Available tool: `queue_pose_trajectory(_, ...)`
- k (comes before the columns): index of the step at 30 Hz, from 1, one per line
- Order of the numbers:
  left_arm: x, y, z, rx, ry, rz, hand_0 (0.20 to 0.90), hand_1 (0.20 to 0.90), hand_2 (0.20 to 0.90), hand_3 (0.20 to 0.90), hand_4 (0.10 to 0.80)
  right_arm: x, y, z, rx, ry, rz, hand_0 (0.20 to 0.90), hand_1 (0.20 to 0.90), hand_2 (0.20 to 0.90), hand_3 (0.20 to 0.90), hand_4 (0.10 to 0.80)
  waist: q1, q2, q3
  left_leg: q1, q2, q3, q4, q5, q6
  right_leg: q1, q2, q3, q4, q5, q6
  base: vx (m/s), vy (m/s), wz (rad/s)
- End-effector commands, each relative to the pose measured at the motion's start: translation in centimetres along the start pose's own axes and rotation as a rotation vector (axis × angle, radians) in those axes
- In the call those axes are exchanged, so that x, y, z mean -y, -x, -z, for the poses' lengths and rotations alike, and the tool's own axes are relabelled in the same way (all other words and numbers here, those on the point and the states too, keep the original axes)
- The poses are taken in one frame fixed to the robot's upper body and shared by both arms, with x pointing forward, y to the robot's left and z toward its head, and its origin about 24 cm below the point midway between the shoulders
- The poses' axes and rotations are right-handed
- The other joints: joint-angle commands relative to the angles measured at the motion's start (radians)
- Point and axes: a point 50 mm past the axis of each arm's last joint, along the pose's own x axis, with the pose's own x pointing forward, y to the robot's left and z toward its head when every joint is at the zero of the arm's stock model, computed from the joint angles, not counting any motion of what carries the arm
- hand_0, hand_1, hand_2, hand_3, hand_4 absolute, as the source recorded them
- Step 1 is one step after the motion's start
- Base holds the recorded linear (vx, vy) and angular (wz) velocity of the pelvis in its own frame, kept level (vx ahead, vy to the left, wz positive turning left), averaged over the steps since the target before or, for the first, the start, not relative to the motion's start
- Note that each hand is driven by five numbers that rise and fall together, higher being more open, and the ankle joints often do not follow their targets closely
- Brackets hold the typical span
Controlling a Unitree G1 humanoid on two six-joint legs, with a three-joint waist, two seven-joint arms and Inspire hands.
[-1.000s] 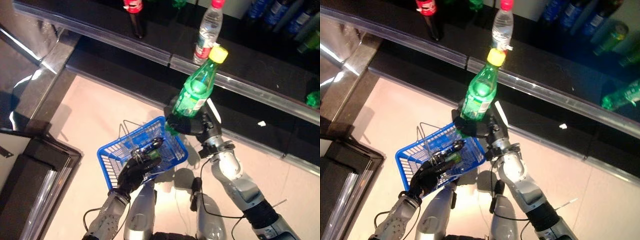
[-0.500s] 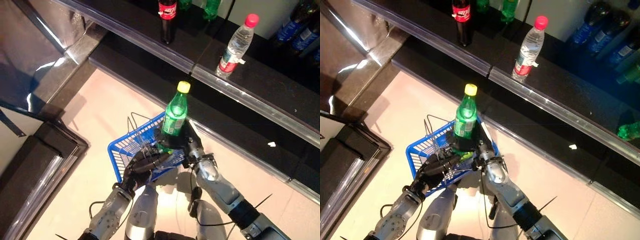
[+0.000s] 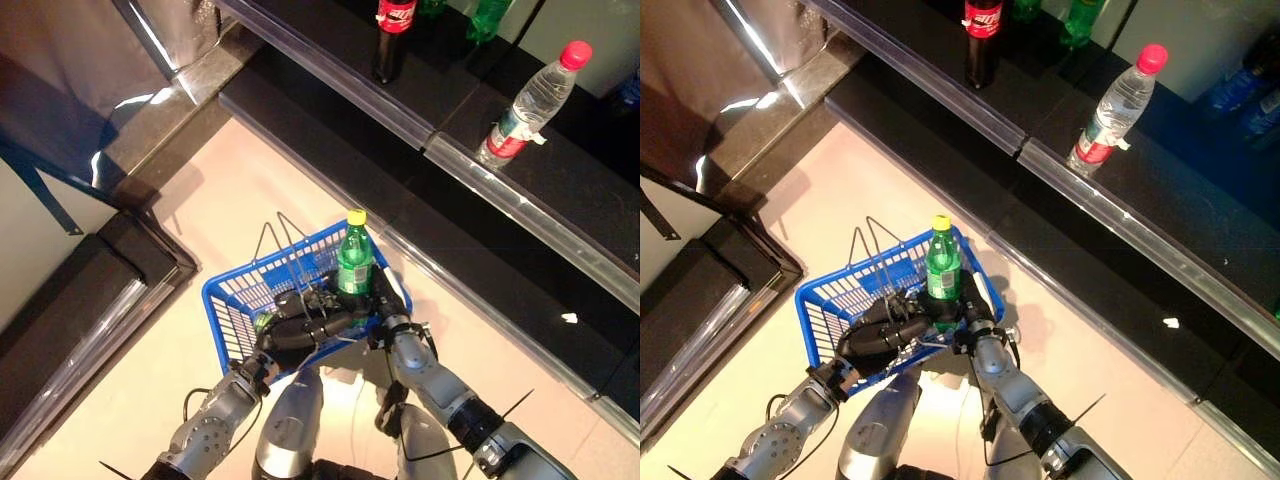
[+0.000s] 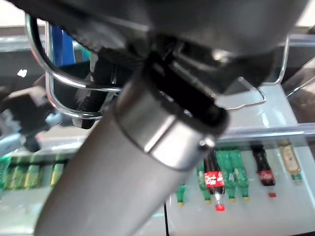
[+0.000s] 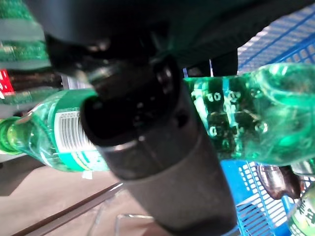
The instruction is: Pick up the drink and place into the basket.
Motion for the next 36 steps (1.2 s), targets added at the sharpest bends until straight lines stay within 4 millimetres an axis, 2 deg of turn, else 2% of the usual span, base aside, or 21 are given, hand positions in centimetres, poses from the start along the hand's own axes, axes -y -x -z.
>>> queue_pose_trajectory(1,15.2,-2.1,-4.8,0.277,-0.056,0.970,0.300,0.300,0.300,0.200,0.100,-4.1,-0.9,-7.0,0.278,-0.162,-0.086,0.300,0.300,0.300,0.200,0.100,-0.003,0.045,-0.141,0.002,-0.038,-0.059,0.051,0.001,0.061,0.038,0.022,-0.029,-0.067,0.127,-0.098,-0.014,0.004,0.06)
queue_pose_trajectory(6,15.2,-2.1,-5.0,0.265,-0.067,0.981,0.300,0.300,0.300,0.200,0.100,-3.7,-1.3,-6.1,0.222,-0.200,-0.055,0.300,0.300,0.300,0.200,0.100,0.004,0.050,-0.139,-0.002,-0.042,-0.065,0.045,0.003,0.062,0.035,0.015,-0.038,-0.072,0.134,-0.092,0.006,0.006,0.06)
queue_pose_trajectory(9,15.4,-2.1,-5.0,0.255,-0.069,0.993,0.300,0.300,0.300,0.200,0.100,-3.4,-1.6,-4.9,0.133,-0.291,-0.037,0.300,0.300,0.300,0.200,0.100,0.010,0.053,-0.135,-0.004,-0.045,-0.067,0.041,0.004,0.064,0.034,0.011,-0.046,-0.075,0.139,-0.091,0.011,0.002,0.11)
queue_pose_trajectory(12,15.6,-2.1,-5.0,0.249,-0.068,0.998,0.300,0.300,0.300,0.200,0.100,-3.7,-1.8,-3.3,0.000,-0.485,-0.096,0.300,0.300,0.300,0.200,0.100,0.015,0.054,-0.129,-0.006,-0.045,-0.071,0.042,0.004,0.066,0.033,0.009,-0.051,-0.073,0.140,-0.091,0.019,-0.010,0.04)
queue_pose_trajectory(14,15.6,-2.0,-5.1,0.236,-0.062,1.006,0.300,0.300,0.300,0.200,0.100,-4.9,-1.5,-1.9,-0.102,-0.684,-0.230,0.300,0.300,0.300,0.200,0.100,0.024,0.054,-0.127,-0.004,-0.044,-0.077,0.040,0.003,0.067,0.036,0.008,-0.058,-0.075,0.140,-0.092,0.038,-0.036,0.05)
queue_pose_trajectory(16,15.5,-1.8,-5.0,0.224,-0.061,1.011,0.300,0.300,0.300,0.200,0.100,-5.3,-1.1,-1.1,-0.146,-0.803,-0.277,0.300,0.300,0.300,0.200,0.100,0.030,0.053,-0.126,-0.003,-0.043,-0.082,0.040,0.003,0.067,0.040,0.008,-0.064,-0.075,0.139,-0.092,0.044,-0.036,0.05)
queue_pose_trajectory(20,15.1,-1.4,-4.9,0.208,-0.043,1.014,0.300,0.300,0.300,0.200,0.100,-5.9,-0.4,0.3,-0.223,-1.015,-0.322,0.300,0.300,0.300,0.200,0.100,0.037,0.053,-0.127,-0.002,-0.042,-0.085,0.039,0.005,0.071,0.041,0.006,-0.073,-0.073,0.141,-0.088,0.037,-0.023,0.08)
queue_pose_trajectory(24,15.0,-1.2,-4.6,0.192,-0.036,1.018,0.300,0.300,0.300,0.200,0.100,-6.1,0.0,1.4,-0.305,-1.217,-0.273,0.300,0.300,0.300,0.200,0.100,0.036,0.053,-0.128,-0.004,-0.041,-0.082,0.040,0.006,0.075,0.039,0.006,-0.071,-0.074,0.146,-0.086,0.008,-0.003,0.00)
queue_pose_trajectory(32,15.4,-1.2,-4.7,0.179,-0.035,1.032,0.300,0.300,0.300,0.200,0.100,-6.2,-0.9,1.7,-0.406,-1.264,-0.281,0.300,0.300,0.300,0.200,0.100,0.041,0.063,-0.120,-0.007,-0.049,-0.085,0.045,0.004,0.082,0.031,0.003,-0.064,-0.069,0.151,-0.090,0.000,0.000,0.00)
queue_pose_trajectory(36,15.4,-1.3,-4.8,0.169,-0.024,1.038,0.300,0.300,0.300,0.200,0.100,-5.6,-1.4,2.3,-0.512,-1.262,-0.248,0.300,0.300,0.300,0.200,0.100,0.046,0.066,-0.119,-0.009,-0.052,-0.085,0.045,0.006,0.084,0.030,-0.001,-0.064,-0.069,0.154,-0.090,0.000,0.000,0.00)
